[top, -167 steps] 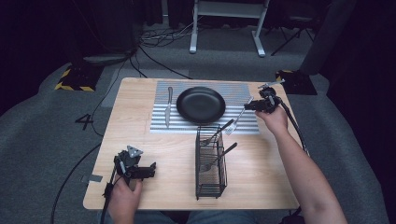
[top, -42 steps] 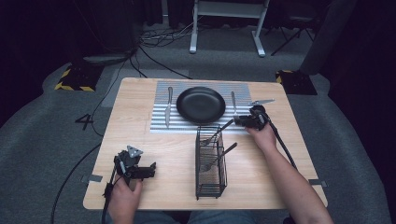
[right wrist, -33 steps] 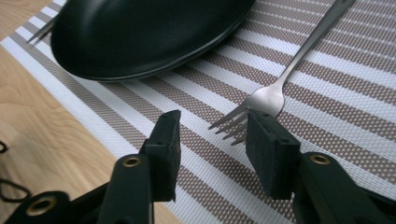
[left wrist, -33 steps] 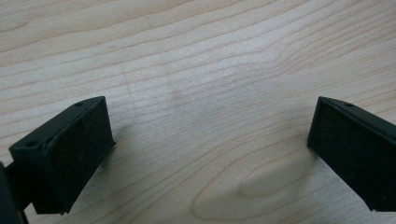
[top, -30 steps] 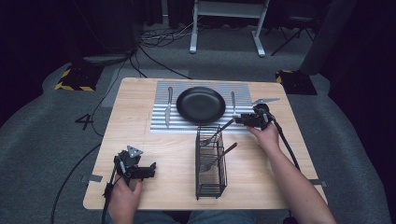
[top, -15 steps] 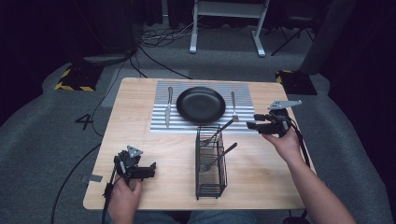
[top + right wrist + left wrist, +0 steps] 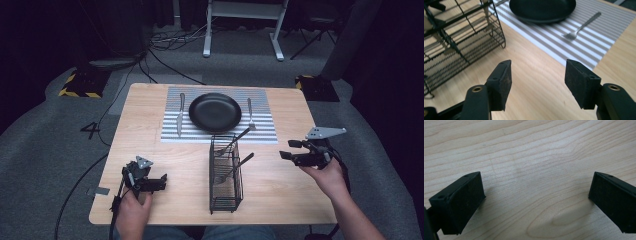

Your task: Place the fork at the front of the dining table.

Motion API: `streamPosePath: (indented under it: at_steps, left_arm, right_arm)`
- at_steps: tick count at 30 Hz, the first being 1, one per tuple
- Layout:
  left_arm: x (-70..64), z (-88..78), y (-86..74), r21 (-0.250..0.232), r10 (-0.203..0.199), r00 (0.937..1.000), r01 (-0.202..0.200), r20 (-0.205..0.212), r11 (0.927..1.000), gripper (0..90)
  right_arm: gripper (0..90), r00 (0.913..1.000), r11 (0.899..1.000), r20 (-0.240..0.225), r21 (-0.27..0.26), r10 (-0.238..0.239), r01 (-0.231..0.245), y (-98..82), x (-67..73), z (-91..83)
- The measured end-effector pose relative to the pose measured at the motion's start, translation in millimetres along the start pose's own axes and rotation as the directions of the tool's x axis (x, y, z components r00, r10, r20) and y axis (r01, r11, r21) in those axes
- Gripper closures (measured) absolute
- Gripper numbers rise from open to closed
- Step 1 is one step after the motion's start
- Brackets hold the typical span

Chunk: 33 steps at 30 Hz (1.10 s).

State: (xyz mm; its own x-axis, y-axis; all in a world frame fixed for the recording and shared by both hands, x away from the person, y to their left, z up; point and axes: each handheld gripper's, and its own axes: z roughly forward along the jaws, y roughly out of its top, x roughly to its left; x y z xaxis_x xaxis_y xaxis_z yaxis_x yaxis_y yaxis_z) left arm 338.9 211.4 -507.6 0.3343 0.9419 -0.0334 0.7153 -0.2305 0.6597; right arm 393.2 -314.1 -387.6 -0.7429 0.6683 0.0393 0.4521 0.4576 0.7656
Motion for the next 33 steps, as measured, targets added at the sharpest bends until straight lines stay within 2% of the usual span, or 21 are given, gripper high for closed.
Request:
streamPosePath:
  at_steps: [2, 6, 10, 15, 19, 23, 26, 27, 33]
  left_arm:
    - [0.0, 0.0, 0.0, 0.000, 0.000, 1.0000, 0.000, 0.000, 1.0000, 0.2]
    - [0.0, 0.0, 0.0, 0.000, 0.000, 1.0000, 0.000, 0.000, 1.0000, 0.2]
    - [0.0, 0.0, 0.0, 0.000, 0.000, 1.0000, 0.000, 0.000, 1.0000, 0.2]
    - [0.0, 0.0, 0.0, 0.000, 0.000, 1.0000, 0.000, 0.000, 1.0000, 0.2]
    - [0.0, 0.0, 0.0, 0.000, 0.000, 1.0000, 0.000, 0.000, 1.0000, 0.2]
    - [0.0, 0.0, 0.0, 0.000, 0.000, 1.0000, 0.000, 0.000, 1.0000, 0.2]
    - [0.0, 0.0, 0.0, 0.000, 0.000, 1.0000, 0.000, 0.000, 1.0000, 0.2]
    - [0.0, 0.0, 0.0, 0.000, 0.000, 1.0000, 0.000, 0.000, 1.0000, 0.2]
    - [0.0, 0.0, 0.0, 0.000, 0.000, 1.0000, 0.000, 0.000, 1.0000, 0.2]
  right_arm:
    - [38.8, 0.9999, 1.000, 0.012, 0.013, 0.004, -0.004, -6.8, 2.2, -6.3]
    - [38.3, 0.9997, 0.999, 0.005, 0.026, 0.024, -0.024, -19.2, 7.1, -18.6]
    - [37.8, 0.9998, 0.998, 0.002, 0.057, 0.021, -0.021, -32.5, 16.8, -27.3]
    - [38.2, 0.9995, 0.998, -0.006, 0.055, 0.030, -0.029, -43.3, 21.5, -29.5]
    - [38.7, 0.9987, 0.997, -0.013, 0.057, 0.049, -0.048, -56.0, 25.9, -27.7]
    - [39.0, 0.9989, 0.997, -0.005, 0.056, 0.047, -0.047, -70.0, 27.3, -22.2]
    - [39.2, 0.9978, 0.997, 0.042, 0.049, 0.050, -0.053, -80.1, 27.7, -16.8]
    - [39.5, 0.9978, 0.998, 0.044, 0.047, 0.049, -0.052, -83.2, 27.9, -14.5]
    - [39.6, 0.9981, 0.998, 0.016, 0.032, 0.060, -0.060, -94.9, 33.3, -1.8]
